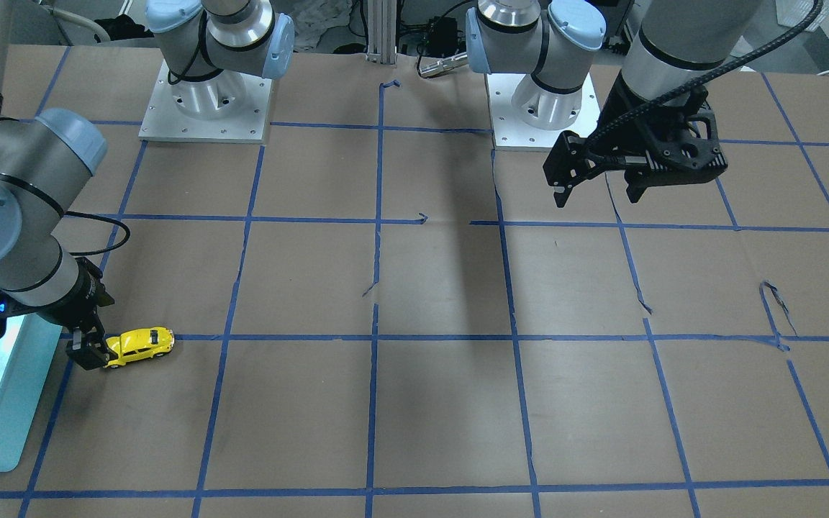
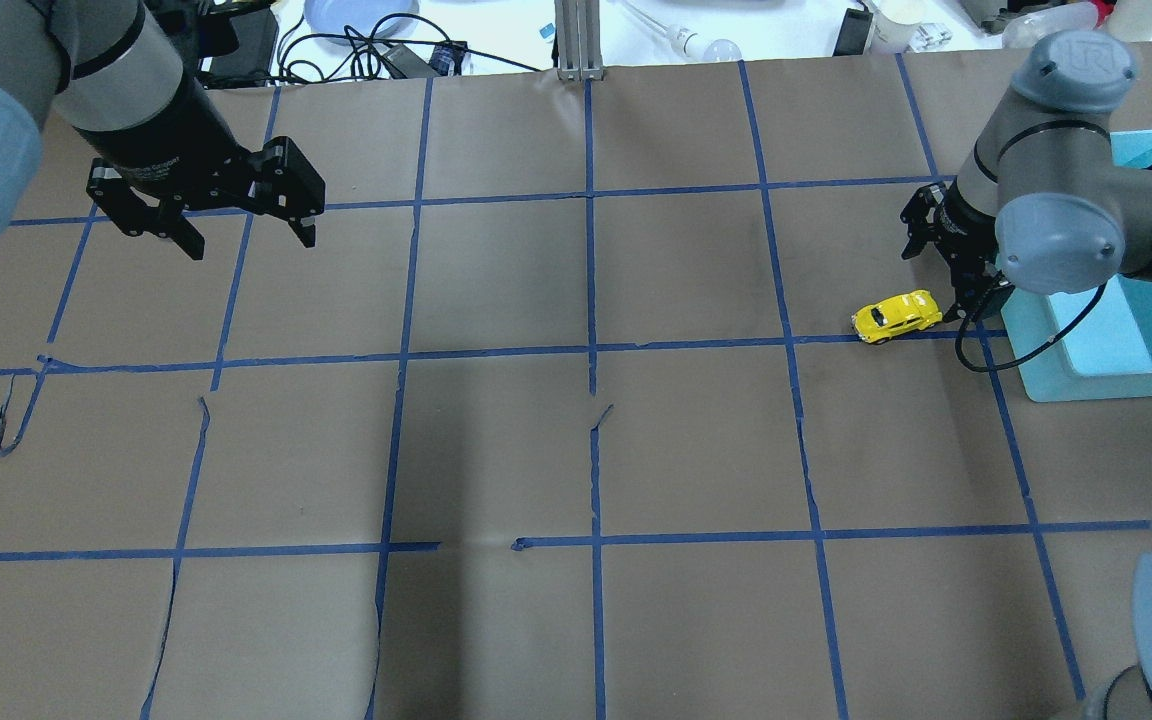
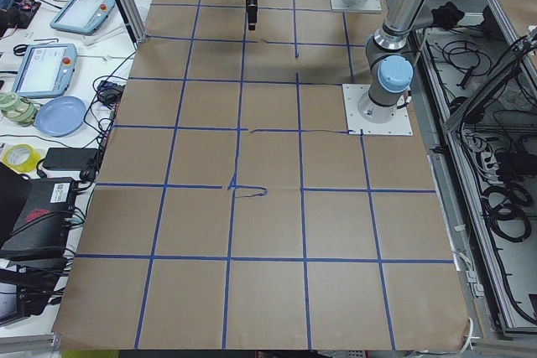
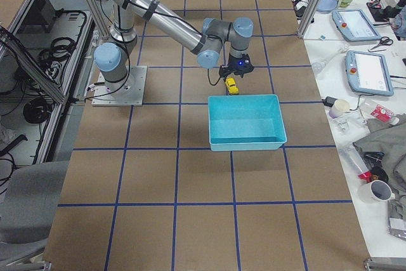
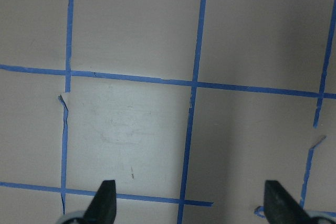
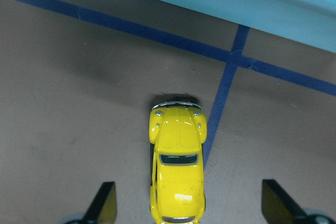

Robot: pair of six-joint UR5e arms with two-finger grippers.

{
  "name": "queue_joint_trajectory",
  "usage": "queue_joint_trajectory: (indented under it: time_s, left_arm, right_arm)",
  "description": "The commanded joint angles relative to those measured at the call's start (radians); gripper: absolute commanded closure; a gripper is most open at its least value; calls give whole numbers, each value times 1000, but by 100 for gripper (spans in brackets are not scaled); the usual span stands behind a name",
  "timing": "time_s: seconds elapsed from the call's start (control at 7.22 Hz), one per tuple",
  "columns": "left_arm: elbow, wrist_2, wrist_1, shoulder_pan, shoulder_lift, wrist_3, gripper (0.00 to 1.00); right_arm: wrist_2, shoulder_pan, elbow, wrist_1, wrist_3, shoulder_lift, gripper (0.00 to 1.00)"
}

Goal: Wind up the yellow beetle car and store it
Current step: 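Lower the right gripper and grasp the yellow car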

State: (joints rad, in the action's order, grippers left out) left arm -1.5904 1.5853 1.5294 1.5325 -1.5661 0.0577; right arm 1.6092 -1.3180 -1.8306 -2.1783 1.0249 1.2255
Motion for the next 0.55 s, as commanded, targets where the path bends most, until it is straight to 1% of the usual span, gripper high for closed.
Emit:
queue_joint_trajectory:
  time_s: [0.0, 0.14, 0.42]
  left_arm:
    - [-2, -2, 0, 0, -3, -2, 0]
    - [-2, 2, 1, -3, -5, -6, 0]
    - [0, -10, 0, -2, -12, -6, 0]
  right_arm:
    - [-12, 0, -4, -52, 1, -41, 4]
    - [-28, 0, -6, -66, 1, -49, 7]
    - [-40, -3, -12, -75, 3, -72, 8]
